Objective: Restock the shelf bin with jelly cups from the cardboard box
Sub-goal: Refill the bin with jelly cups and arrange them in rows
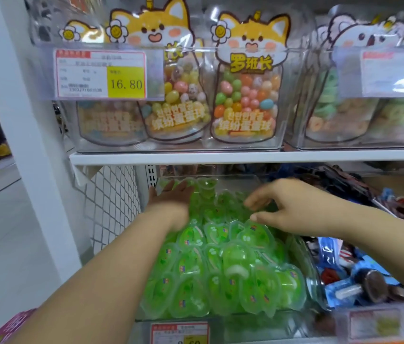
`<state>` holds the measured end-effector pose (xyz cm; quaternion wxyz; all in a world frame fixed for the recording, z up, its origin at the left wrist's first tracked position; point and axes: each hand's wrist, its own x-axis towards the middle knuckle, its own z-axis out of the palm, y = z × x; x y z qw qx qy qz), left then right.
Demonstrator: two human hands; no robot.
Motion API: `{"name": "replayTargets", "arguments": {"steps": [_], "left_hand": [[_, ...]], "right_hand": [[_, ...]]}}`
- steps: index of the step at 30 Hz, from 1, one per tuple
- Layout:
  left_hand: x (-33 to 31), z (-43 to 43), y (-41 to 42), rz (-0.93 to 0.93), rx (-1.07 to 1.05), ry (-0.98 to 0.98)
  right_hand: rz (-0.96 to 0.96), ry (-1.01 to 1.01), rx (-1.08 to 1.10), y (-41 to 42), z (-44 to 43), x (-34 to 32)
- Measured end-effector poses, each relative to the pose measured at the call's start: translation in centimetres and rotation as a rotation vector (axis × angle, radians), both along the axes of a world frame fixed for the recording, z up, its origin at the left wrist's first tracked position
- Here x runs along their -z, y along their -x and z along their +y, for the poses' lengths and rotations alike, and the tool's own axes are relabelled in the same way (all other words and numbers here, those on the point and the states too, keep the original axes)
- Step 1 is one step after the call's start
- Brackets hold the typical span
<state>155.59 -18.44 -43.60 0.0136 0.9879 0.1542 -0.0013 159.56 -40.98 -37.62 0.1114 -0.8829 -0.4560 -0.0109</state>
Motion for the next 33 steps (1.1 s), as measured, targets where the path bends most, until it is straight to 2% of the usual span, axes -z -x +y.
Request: {"name": "replayTargets", "arguments": {"steps": [4,9,13,17,21,23,26,29,31,33], "left_hand": [[0.0,-0.6,0.6,-0.005,0.005,-0.029],[-0.1,-1.2,1.7,-0.027,0.034,-0.046],[-0.4,-1.3,2.1,-0.027,0.037,-0.049],[-0.4,-1.6,1.5,-0.042,0.051,-0.076],[-0.4,-1.9,0.5,-0.118,0.082,-0.086],[-0.8,-2.3,-0.1,-0.258,0.110,0.016],[-1.8,-3.4,-1.0,-0.515,0.130,0.364],[-2.3,-3.9,-1.4,-0.609,0.101,0.516],[-2.2,-3.7,-1.7,-0.637,0.069,0.570],[-1.9,-3.4,-2.1,-0.672,0.007,0.744]], "right_hand": [[-0.093,0.145,-0.029,0.4,-0.7,0.6],[-0.306,0.075,0.016,0.4,-0.5,2.1],[-0.195,0.058,0.035,0.0,0.1,1.9],[-0.193,-0.208,0.098,-1.5,1.8,1.1],[-0.063,-0.307,0.259,-3.9,4.6,0.9],[0.011,-0.331,0.197,-4.9,5.4,1.2],[0.174,-0.386,0.086,-5.3,5.9,1.5],[0.254,-0.447,0.000,-5.2,6.2,1.9],[0.287,-0.555,0.018,-5.1,6.5,2.5],[0.459,-0.794,0.148,-5.0,6.7,2.9]]}}
